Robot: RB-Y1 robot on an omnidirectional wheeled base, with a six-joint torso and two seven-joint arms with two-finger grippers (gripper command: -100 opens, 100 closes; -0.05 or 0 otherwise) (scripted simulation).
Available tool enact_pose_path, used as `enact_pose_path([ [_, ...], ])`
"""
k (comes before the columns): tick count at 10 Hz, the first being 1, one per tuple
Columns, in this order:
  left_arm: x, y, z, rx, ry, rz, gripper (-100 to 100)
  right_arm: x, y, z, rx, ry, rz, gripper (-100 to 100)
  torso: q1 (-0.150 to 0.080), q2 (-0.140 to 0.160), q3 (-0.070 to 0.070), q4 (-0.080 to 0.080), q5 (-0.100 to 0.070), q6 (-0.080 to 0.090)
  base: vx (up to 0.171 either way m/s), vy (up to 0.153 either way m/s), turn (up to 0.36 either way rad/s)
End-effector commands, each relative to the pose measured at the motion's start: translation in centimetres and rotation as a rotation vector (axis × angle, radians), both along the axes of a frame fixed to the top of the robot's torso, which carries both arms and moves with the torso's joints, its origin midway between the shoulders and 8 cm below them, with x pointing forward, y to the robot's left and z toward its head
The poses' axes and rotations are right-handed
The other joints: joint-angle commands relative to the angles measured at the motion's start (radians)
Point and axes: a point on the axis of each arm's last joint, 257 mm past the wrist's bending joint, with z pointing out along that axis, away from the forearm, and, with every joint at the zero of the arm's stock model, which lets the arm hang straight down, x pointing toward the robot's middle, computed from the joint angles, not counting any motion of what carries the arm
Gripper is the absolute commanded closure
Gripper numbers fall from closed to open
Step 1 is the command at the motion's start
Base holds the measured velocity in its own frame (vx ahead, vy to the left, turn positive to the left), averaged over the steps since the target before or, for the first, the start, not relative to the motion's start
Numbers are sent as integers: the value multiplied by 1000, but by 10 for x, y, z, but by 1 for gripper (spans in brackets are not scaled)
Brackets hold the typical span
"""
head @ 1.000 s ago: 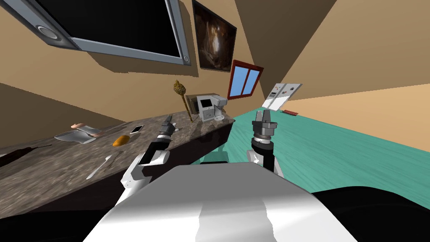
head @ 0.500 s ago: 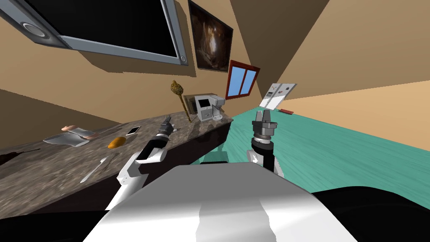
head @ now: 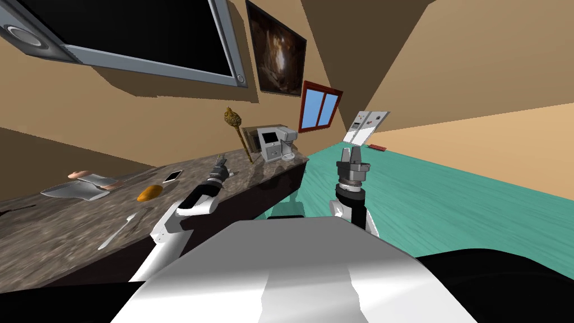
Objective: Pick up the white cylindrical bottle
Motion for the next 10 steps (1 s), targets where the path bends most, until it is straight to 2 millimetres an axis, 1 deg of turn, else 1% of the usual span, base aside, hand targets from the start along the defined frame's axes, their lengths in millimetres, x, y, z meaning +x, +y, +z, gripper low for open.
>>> enact_pose_path([
  [1, 3, 17, -10, -18, 50, 25, -100, 0, 0, 0, 0, 0, 0, 0, 0, 0, 0, 0, 0, 0, -8, -11, -86],
  [2, 3, 19, -16, -22, 72, 33, -100, 0, 0, 0, 0, 0, 0, 0, 0, 0, 0, 0, 0, 0, -7, -8, -59],
  [3, 6, 35, -23, -40, 105, 53, -100, 0, 0, 0, 0, 0, 0, 0, 0, 0, 0, 0, 0, 0, -9, -10, -94],
  [4, 4, 37, -30, -45, 133, 63, -100, 0, 0, 0, 0, 0, 0, 0, 0, 0, 0, 0, 0, 0, -7, -5, -48],
  [5, 6, 51, -36, -65, 165, 83, -100, 0, 0, 0, 0, 0, 0, 0, 0, 0, 0, 0, 0, 0, -5, -6, -84],
  [7, 4, 55, -45, -71, 198, 96, -100, 0, 0, 0, 0, 0, 0, 0, 0, -1, 0, 0, 0, 0, -1, -1, -22],
  [8, 5, 70, -54, -97, 237, 121, -100, 0, 0, 0, 0, 0, 0, 0, 0, -1, 0, 0, 0, 0, 1, -3, -79],
  [9, 3, 71, -59, -101, 260, 129, -100, 0, 0, 0, 0, 0, 0, 0, 0, -1, 0, 0, 0, 0, 1, 1, -55],
  [10, 3, 86, -66, -127, 293, 153, -100, 0, 0, 0, 0, 0, 0, 0, 0, -1, 0, 0, 0, 0, 3, 1, -85],
])
